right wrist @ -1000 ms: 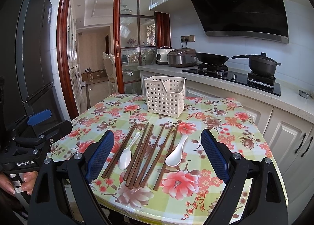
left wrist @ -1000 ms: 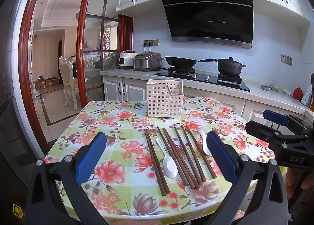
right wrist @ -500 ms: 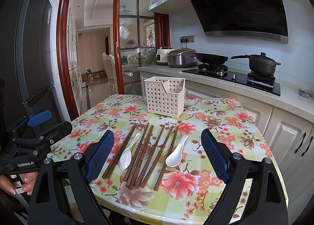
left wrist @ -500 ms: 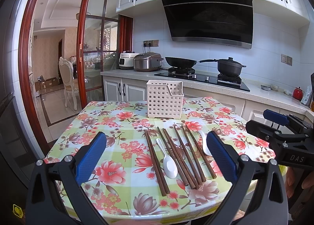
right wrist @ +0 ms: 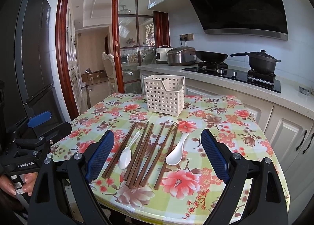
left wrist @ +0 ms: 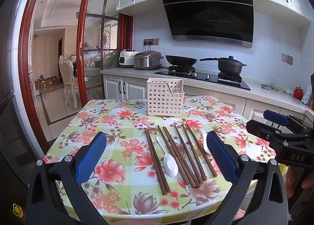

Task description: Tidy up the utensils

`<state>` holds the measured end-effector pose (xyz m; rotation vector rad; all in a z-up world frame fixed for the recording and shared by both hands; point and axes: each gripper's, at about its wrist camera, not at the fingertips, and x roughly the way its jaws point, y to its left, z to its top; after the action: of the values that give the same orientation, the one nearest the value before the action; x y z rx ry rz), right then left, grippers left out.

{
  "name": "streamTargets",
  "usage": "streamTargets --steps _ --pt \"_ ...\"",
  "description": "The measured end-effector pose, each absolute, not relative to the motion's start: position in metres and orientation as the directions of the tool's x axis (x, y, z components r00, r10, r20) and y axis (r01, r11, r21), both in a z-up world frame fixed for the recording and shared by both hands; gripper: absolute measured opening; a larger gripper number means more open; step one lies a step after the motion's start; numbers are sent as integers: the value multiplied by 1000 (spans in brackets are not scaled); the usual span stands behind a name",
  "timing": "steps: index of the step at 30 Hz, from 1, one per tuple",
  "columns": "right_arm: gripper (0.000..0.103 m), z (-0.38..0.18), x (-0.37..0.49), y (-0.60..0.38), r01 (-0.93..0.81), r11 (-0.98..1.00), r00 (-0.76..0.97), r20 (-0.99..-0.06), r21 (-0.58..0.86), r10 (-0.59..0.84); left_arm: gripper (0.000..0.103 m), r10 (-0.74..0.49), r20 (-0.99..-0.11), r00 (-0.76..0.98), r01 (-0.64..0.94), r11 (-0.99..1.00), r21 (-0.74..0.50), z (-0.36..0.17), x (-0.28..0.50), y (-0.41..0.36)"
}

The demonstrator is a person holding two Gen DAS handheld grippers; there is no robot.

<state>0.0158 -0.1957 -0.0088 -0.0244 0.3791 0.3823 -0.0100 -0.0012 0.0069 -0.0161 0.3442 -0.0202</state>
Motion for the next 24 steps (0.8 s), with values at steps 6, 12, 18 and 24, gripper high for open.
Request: streamTargets --steps 6,12,18,24 --pt "85 -22 39 -204 -327 941 841 -427 89 333 99 -29 -384 923 27 1000 -10 -2 3 2" --pt "85 -44 91 -213 -235 965 800 -541 115 260 99 11 -496 868 -13 1000 0 -24 39 15" --pt "84 -73 150 -211 -178 977 721 -659 120 213 98 34 -659 752 -50 999 -6 -64 87 33" --pt "67 -93 197 -199 -167 980 631 -752 108 191 98 47 -747 664 -35 999 32 -89 123 35"
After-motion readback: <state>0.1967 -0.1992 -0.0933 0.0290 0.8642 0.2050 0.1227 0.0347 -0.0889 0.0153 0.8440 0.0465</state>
